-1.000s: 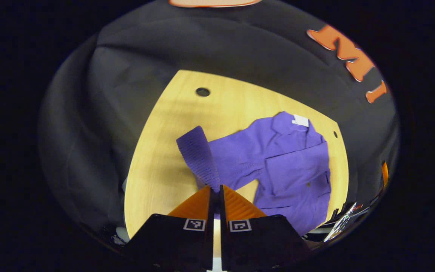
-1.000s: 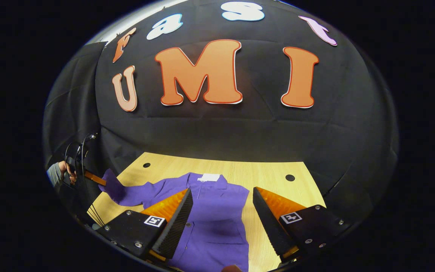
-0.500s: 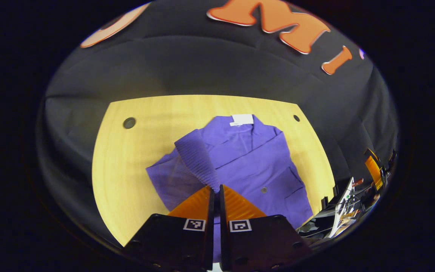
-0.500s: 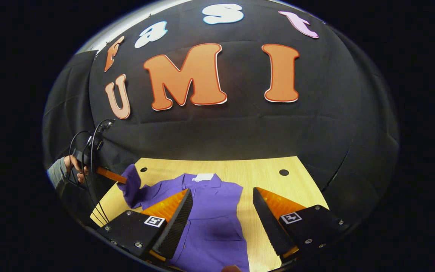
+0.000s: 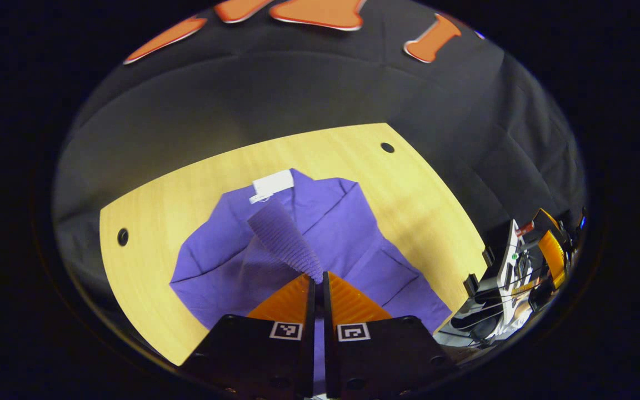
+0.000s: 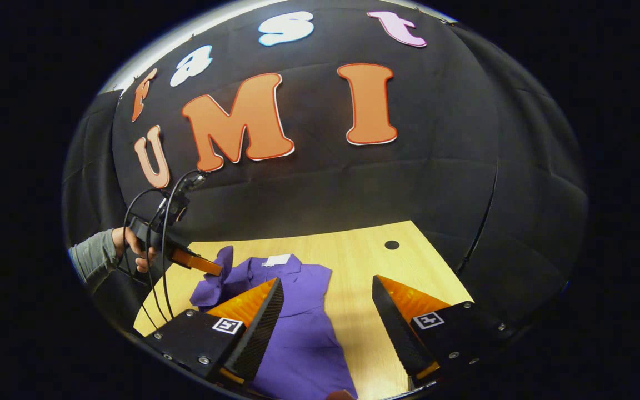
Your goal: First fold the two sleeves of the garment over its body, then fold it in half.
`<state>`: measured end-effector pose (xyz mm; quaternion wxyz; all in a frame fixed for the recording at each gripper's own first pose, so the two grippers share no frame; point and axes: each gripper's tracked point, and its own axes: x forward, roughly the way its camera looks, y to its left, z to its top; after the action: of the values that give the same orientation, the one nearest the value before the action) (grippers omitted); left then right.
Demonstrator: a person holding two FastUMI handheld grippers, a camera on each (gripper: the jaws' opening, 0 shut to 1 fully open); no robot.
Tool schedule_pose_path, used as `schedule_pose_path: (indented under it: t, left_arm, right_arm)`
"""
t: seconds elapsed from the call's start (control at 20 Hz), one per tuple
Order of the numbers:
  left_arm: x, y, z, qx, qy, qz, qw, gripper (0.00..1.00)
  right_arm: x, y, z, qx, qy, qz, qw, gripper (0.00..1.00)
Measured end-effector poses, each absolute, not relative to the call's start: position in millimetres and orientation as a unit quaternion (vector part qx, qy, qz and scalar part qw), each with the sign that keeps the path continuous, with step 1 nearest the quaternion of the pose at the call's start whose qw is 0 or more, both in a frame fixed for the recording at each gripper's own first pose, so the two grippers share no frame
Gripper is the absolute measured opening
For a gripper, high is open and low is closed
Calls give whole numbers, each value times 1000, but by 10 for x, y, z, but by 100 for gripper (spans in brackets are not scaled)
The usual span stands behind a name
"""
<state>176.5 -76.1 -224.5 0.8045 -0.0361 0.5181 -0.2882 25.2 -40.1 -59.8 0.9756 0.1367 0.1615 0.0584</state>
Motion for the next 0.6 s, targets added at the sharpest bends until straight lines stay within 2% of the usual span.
schedule_pose_path:
  t: [0.2,0.4,0.5,0.6]
  left_arm:
    - [1936,-1127,-2358,9,524,-286,802,9]
    - [2018,-1471,-2394,3,518,-280,808,9]
    - [2072,-1631,-2377,-12,508,-272,817,13]
    - [2132,-1744,-2324,-36,487,-264,832,35]
  right_arm:
    - [213,-639,-698,154,162,43,974,95]
    - [226,-784,-831,176,173,33,969,95]
    - [230,-730,-823,214,174,47,960,95]
    - [261,-732,-873,225,175,48,957,95]
